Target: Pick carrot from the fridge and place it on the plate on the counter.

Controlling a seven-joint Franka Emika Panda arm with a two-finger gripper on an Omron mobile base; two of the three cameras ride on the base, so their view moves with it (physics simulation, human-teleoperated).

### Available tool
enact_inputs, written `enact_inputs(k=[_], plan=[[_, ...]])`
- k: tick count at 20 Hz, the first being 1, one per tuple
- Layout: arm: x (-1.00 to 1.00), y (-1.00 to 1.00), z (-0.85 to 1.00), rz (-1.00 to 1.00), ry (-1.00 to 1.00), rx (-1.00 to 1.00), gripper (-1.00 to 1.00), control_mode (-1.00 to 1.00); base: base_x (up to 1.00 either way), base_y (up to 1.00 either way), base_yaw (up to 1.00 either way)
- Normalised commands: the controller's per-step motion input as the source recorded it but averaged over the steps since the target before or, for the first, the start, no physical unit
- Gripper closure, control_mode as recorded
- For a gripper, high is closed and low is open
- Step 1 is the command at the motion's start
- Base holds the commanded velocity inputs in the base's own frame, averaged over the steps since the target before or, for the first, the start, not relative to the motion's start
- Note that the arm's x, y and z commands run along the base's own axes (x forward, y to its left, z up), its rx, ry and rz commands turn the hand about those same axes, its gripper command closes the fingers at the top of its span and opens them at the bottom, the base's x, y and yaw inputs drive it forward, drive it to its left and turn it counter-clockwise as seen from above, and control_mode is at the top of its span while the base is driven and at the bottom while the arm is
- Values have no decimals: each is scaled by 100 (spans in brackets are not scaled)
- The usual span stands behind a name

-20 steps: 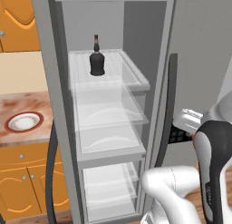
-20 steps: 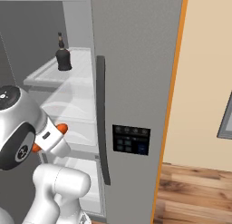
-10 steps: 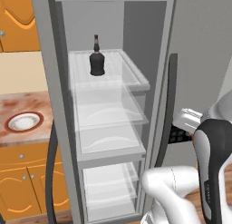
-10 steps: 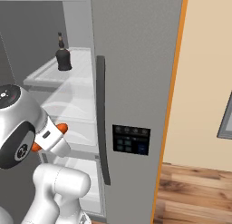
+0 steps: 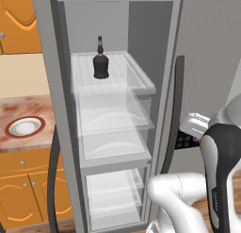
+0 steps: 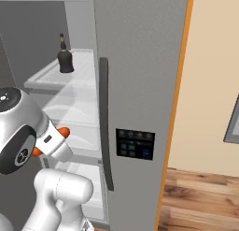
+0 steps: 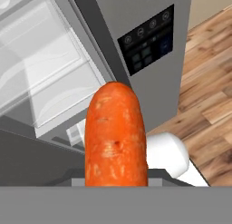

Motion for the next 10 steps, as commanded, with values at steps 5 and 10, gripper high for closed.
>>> enact_inputs(k=[5, 10], plan=[[0, 0, 0, 0, 0, 0, 100, 100, -24, 0, 0], [0, 0, 0, 0, 0, 0, 100, 100, -40, 0, 0]])
